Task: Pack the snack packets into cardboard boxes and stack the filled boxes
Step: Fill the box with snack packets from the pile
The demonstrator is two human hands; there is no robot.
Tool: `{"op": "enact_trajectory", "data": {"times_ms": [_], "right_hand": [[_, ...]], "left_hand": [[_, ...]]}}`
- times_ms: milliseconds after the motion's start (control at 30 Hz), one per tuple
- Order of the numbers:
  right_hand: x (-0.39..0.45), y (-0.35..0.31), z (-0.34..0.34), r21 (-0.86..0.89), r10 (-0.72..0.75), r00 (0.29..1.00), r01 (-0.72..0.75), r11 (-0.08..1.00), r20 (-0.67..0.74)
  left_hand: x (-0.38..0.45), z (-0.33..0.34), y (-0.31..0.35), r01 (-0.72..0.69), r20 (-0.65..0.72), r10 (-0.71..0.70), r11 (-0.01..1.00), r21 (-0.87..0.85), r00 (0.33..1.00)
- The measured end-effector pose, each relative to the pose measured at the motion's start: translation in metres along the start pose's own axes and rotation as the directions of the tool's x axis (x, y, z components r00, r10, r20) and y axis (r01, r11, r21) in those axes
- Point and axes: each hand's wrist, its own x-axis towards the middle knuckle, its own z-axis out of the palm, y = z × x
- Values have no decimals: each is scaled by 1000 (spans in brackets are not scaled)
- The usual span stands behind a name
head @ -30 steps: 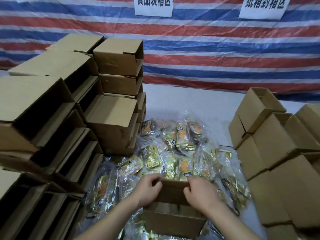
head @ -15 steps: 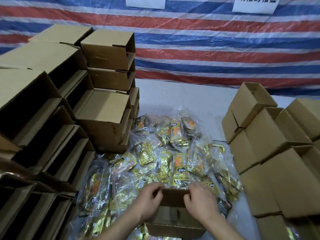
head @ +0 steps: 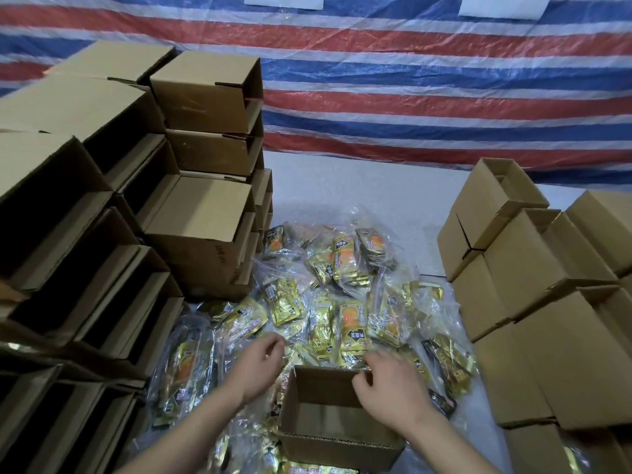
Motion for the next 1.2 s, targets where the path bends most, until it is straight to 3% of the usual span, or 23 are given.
{"op": "enact_trajectory", "data": {"times_ms": [100,200,267,400,533,733,1033,1200], "right_hand": [[6,-7,-4,22,-28,999,28,999,-17],[12,-14,-8,23,-41,999,42,999,-36],[16,-17,-9,21,-42,998,42,999,-37],[22,-20,-8,27,-29,999,30,999,-33],[24,-20,-7,36,-22,999,23,999,-46],[26,-15,-8,53,2,999,0,999,-48],[20,-10,-11,51,-4,1000,5,999,-22],[20,-7,-9,51,1,999,1,999,-35]], "left_hand": [[17,-22,-20,34,-27,-27,942,334,999],[30,-26,-35,-2,95,-69,799,602,993],[35,-17,-43,-28,170,-132,704,710,977],[41,5,-60,13,164,-246,590,808,955],[46,16,-64,22,108,-187,582,813,976],[50,20,-60,17,88,-121,675,737,989],[61,39,-43,217,34,-304,751,624,952],[56,30,-37,208,-42,-215,845,493,976]]}}
